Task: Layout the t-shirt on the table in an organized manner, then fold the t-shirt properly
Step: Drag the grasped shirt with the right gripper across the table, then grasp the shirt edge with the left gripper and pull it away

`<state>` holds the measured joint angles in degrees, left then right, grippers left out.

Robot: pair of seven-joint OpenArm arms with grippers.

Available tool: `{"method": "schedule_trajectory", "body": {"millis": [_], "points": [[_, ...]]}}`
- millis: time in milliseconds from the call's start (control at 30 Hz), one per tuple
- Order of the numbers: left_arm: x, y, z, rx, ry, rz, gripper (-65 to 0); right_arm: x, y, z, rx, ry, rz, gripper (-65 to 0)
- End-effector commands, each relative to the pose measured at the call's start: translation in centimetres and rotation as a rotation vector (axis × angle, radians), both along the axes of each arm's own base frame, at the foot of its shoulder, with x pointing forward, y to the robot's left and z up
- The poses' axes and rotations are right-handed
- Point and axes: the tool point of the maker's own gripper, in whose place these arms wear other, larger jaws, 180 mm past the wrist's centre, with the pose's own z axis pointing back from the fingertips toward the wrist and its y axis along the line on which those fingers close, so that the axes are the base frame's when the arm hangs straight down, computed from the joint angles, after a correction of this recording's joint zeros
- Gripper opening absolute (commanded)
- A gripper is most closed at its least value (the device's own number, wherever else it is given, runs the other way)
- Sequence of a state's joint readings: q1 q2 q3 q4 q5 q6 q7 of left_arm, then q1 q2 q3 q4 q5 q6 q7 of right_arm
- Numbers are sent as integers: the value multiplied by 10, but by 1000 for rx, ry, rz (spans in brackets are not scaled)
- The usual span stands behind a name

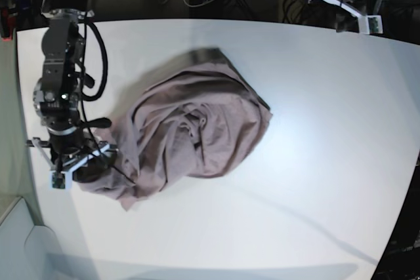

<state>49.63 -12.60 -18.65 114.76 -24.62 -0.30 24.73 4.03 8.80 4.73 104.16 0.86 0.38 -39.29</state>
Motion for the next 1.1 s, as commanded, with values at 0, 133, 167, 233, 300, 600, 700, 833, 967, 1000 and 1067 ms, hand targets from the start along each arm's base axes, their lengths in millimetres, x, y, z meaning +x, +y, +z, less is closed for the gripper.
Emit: {"method": "schedule_trajectory", "body": {"millis": [0,133,167,233,300,600,700,833,967,1000,1067], "points": [[12,-2,10,-24,-38,-2,-628,2,-13,12,-21,-44,-27,-615],[35,-19,10,-201,-11,19,-470,-12,-40,0,-19,-11,-101,-536],[42,-24,12,-238,-16,16,-431,-15,-45,-2,-19,-5,-114,-521],[60,-36,20,-314,-37,2,-363,-22,-52,-4,-22,1,-134,-486],[76,-45,29,-371,-67,-12,-325,-28,-57,-5,-27,3,-147,-463],[136,-97,41,-507,-133,-110,-325,-53,-53,-5,-48,15,-138,-437],[143,-113,25,-524,-99,-117,-326,-58,-53,-10,-51,30,-137,-438],[139,-130,-4,-509,-26,-123,-412,-62,-54,-14,-54,46,-136,-438],[145,-143,-21,-518,18,-134,-545,-64,-54,-15,-56,49,-135,-438],[146,-144,-25,-521,27,-134,-559,-65,-54,-16,-56,52,-135,-438],[149,-147,-29,-523,41,-140,-565,-67,-54,-18,-57,61,-135,-438]]}}
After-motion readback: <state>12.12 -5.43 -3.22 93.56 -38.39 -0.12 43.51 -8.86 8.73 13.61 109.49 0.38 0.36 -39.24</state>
